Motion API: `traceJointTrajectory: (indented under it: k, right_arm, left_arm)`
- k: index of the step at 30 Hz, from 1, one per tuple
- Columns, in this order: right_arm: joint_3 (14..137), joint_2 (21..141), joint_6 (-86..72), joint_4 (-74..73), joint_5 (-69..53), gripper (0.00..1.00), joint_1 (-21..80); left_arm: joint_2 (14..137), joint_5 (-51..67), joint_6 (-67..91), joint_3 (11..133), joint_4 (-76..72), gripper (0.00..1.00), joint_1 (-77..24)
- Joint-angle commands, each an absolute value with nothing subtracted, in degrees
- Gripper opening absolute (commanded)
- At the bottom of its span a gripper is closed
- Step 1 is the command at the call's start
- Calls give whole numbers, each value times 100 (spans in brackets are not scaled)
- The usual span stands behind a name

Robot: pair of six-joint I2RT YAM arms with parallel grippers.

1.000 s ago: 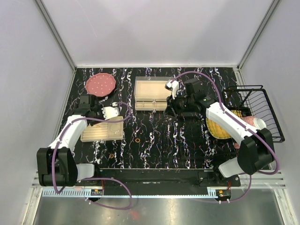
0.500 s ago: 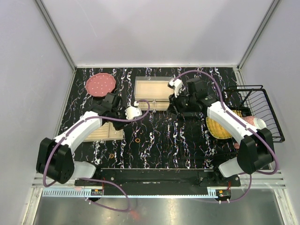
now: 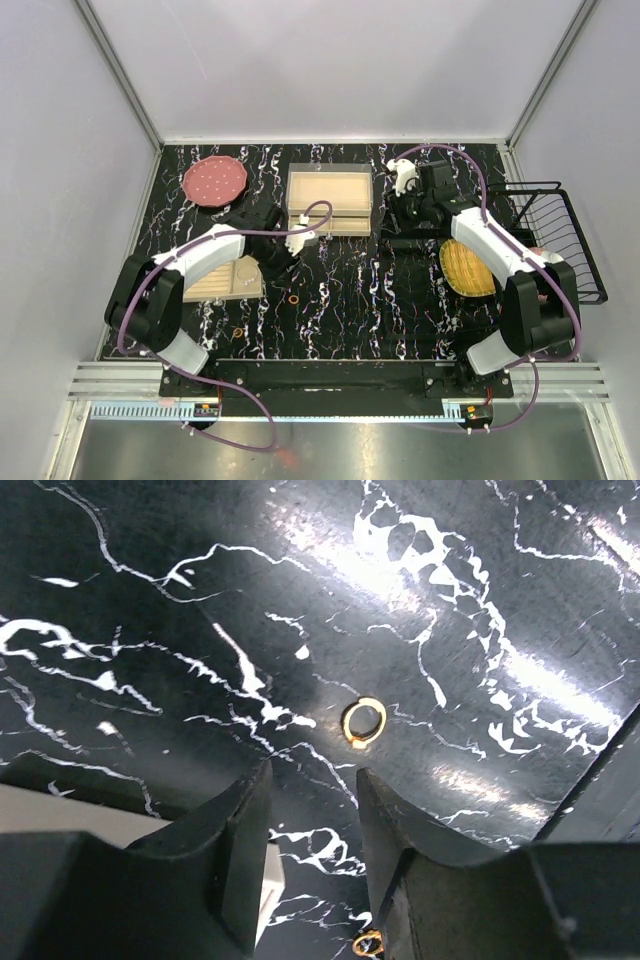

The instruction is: Organize the mixed jewelry

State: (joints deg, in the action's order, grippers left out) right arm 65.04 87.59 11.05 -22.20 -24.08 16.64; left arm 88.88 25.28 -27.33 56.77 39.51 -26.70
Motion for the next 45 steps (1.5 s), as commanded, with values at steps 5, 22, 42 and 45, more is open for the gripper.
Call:
traceJointTrajectory:
  k: [5,22,42,45]
  right_arm:
    - [6715,8929,1116,-2109,-2127,38,1617]
    - [6706,8974,1143,-2109,-2118,37,1520]
    - [6688,8912,1143,-2127,-2215,37,1450]
    - [6688,8903,1143,-2136,-2224,37,1433]
  left_arm:
    - [9123,2409,-1697,5950,4008,45,-3049]
    - [9475,1477,-1028,5766,3700,46,-3349]
    - [9536,624,-1072,5546,3437,48,-3761]
    - [9536,484,-1116,5493,3410,47,-3814]
